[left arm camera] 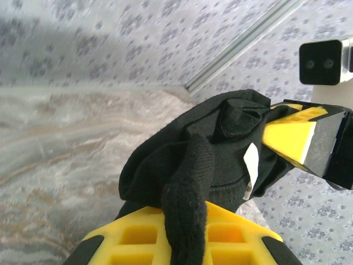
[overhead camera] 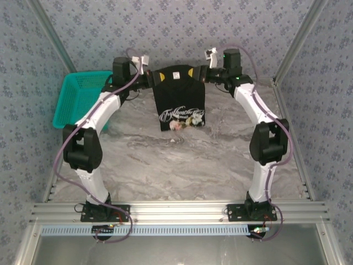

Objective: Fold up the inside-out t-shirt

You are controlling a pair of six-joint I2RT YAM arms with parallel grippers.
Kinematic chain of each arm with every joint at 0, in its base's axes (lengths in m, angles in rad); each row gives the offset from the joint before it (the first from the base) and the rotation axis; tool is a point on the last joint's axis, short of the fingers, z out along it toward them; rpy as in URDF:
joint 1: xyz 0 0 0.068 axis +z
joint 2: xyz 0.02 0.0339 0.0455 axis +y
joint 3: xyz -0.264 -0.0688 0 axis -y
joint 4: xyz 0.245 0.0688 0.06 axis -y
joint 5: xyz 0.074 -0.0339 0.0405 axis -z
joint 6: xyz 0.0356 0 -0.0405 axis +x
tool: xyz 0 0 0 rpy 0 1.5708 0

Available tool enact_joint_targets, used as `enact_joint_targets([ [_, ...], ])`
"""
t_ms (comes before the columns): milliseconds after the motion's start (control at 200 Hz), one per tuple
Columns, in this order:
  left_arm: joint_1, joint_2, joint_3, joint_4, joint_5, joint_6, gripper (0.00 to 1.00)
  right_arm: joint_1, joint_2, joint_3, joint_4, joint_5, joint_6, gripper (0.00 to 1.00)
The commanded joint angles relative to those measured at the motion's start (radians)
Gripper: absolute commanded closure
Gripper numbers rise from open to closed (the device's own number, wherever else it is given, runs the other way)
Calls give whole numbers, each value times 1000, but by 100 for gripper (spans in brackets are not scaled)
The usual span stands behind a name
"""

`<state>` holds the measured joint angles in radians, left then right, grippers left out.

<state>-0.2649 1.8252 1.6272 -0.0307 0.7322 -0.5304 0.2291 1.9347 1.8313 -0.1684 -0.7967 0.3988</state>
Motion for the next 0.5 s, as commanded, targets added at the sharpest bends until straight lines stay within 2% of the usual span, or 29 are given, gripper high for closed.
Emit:
enact_joint_targets([
  [0, -18, -99, -31, -35, -8, 73, 100, 10, -109, -65, -13, 7, -99, 100],
  [195, -91, -249, -331, 13, -24, 114, 100, 66, -294, -403, 17, 44, -191, 100],
  [305, -156, -348, -510, -34, -72, 162, 100, 113, -415, -625, 27, 92, -193, 100],
  [380, -204, -406, -649, -19, -91, 137, 100, 150, -499, -793, 21, 136, -186, 100],
  [495, -259, -464, -786, -2, -126, 77, 100, 191, -604, -959, 27, 199, -133, 100],
])
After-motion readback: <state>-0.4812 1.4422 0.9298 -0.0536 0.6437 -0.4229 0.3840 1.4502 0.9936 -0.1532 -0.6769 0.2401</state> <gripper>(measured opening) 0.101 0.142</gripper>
